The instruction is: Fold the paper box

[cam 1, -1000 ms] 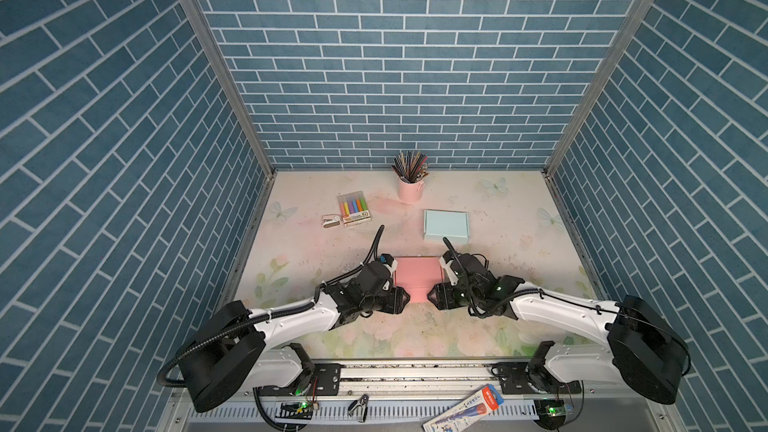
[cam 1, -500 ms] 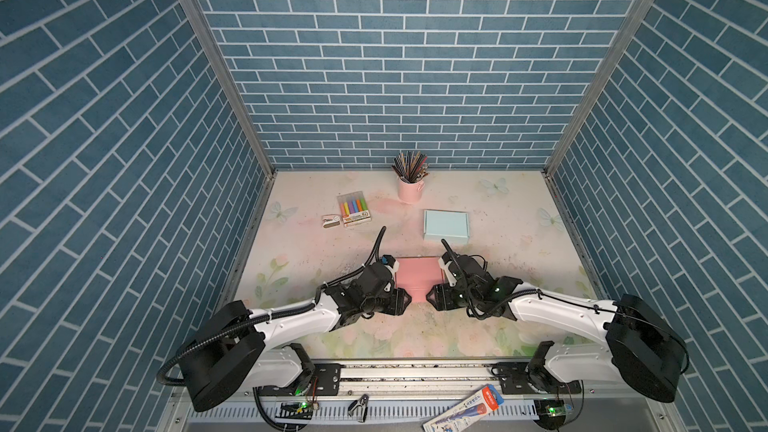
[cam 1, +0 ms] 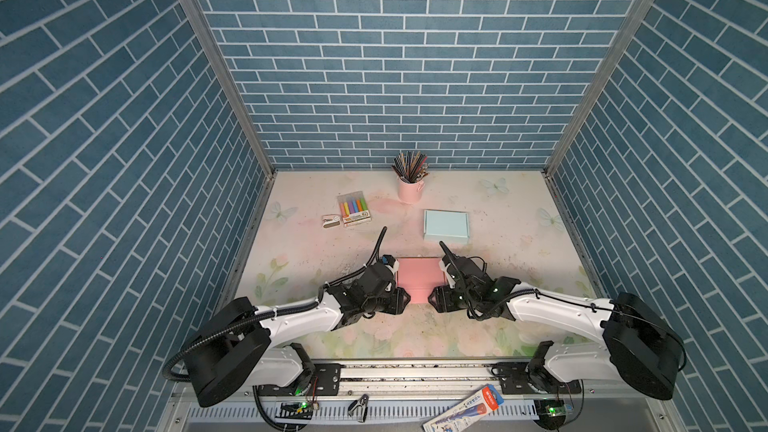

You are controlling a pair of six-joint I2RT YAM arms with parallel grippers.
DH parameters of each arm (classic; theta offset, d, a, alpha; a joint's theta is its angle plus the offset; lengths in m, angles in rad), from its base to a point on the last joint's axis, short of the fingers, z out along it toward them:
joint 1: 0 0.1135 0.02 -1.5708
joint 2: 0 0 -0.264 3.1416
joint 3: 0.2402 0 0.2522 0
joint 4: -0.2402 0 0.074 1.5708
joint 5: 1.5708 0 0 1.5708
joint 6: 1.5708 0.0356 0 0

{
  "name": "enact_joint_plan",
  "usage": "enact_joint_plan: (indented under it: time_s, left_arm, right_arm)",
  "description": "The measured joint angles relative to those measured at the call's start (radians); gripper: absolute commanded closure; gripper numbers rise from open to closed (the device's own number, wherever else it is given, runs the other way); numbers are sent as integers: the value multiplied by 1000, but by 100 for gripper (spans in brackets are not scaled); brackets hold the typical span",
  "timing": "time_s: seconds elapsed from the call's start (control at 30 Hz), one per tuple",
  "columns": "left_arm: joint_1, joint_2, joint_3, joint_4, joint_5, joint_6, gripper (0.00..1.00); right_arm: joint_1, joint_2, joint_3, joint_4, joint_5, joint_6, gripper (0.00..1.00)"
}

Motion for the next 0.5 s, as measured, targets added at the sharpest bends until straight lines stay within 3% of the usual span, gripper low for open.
enact_joint_plan:
  time_s: [0.5]
  left_arm:
    - [-1,2,-13,16,0,-2,50]
  right_arm:
    - [1,-1,0,-37,40,0,33]
